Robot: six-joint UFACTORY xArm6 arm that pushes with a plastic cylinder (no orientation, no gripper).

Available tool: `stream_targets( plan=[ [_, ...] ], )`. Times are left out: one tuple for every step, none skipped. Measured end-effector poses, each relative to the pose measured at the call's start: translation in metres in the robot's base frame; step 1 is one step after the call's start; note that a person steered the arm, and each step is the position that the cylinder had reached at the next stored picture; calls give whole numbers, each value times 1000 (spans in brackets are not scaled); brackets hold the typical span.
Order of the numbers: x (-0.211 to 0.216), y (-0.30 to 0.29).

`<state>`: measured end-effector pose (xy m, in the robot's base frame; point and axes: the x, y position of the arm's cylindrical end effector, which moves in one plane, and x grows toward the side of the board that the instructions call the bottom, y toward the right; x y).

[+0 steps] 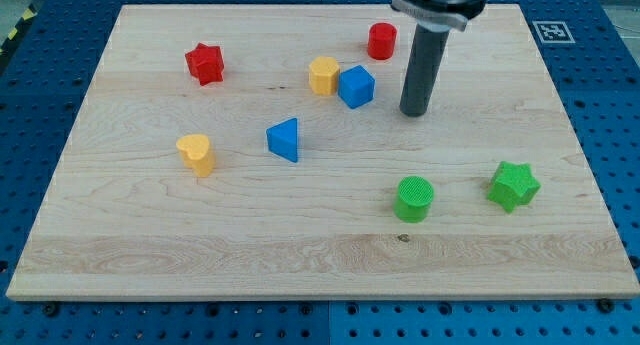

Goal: Place the yellow hexagon vertically at the top side of the blue triangle

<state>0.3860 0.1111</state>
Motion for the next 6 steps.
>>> stream_targets(
  plan=[
    [-19,-46],
    [-7,-83],
    [8,-95],
    [6,-101],
    [-21,-52],
    [-40,-57]
  ],
)
